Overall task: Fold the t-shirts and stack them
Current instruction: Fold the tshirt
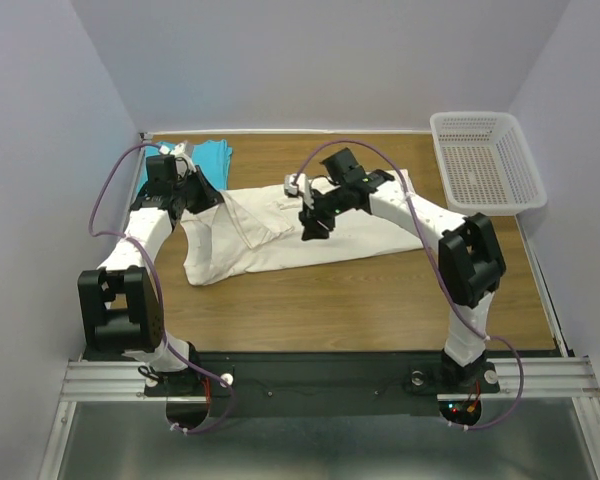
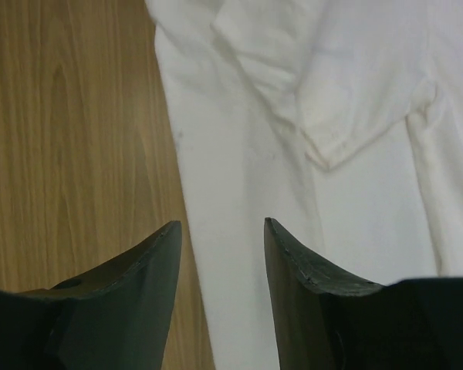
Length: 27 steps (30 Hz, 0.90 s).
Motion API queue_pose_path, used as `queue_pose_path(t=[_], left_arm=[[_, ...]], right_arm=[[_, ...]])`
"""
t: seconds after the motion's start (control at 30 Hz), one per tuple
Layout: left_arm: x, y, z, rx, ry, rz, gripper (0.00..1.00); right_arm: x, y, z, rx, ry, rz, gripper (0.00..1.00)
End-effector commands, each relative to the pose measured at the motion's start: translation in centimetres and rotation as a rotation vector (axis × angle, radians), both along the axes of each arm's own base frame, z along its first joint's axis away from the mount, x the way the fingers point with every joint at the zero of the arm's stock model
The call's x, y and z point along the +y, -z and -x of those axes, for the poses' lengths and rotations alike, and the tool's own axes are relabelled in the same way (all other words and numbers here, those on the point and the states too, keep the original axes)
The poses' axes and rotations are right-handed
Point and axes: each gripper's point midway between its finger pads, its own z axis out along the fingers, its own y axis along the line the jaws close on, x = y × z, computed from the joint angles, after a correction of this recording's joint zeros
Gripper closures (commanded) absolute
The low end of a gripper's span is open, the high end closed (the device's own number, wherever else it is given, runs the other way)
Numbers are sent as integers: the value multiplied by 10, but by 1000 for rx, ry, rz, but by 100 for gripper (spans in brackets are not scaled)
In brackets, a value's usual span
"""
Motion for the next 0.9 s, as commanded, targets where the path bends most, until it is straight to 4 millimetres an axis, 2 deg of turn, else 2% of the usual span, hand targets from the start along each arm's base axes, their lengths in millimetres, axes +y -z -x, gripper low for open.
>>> queue_pose_path(t=[0.0, 0.07, 0.13, 0.17, 0.2, 0.23, 0.3, 0.33, 0.37, 0.47, 0.57, 0.67, 0.73, 0.87], left_arm=[[-1, -34, -15, -116, 32, -4, 100], [-2, -34, -13, -111, 31, 5, 100], [-3, -34, -13, -104, 25, 17, 100], [-3, -35, -12, -102, 23, 19, 100], [-3, -34, -13, -96, 19, 25, 100], [-3, -34, -13, -94, 18, 27, 100], [-3, -35, -14, -89, 15, 31, 100], [-3, -35, -14, -88, 15, 33, 100], [-4, -36, -14, -85, 14, 36, 100], [-4, -38, -16, -82, 14, 41, 100], [-5, -41, -17, -88, 16, 44, 100], [-6, -42, -17, -87, 21, 49, 100], [-6, -41, -17, -83, 25, 52, 100], [-6, -40, -16, -82, 28, 48, 100]], right_arm=[[49, -43, -37, -112, 22, -122, 47], [74, -60, -38, -119, 31, -172, 46], [92, -62, -37, -146, 49, -194, 44], [103, -52, -27, -161, 52, -172, 42], [112, -56, -28, -213, 62, -193, 41], [122, -49, -20, -245, 65, -170, 41], [130, -32, -12, -274, 65, -129, 41], [133, -28, -20, -339, 106, -105, 41], [142, -22, -8, -366, 74, -92, 41], [151, -5, 0, -450, 52, -47, 41], [157, 0, -1, -511, 47, -31, 41], [158, 5, -7, -561, 78, -8, 41], [163, 0, -15, -627, 110, -18, 41], [159, 2, -23, -692, 175, 2, 42]])
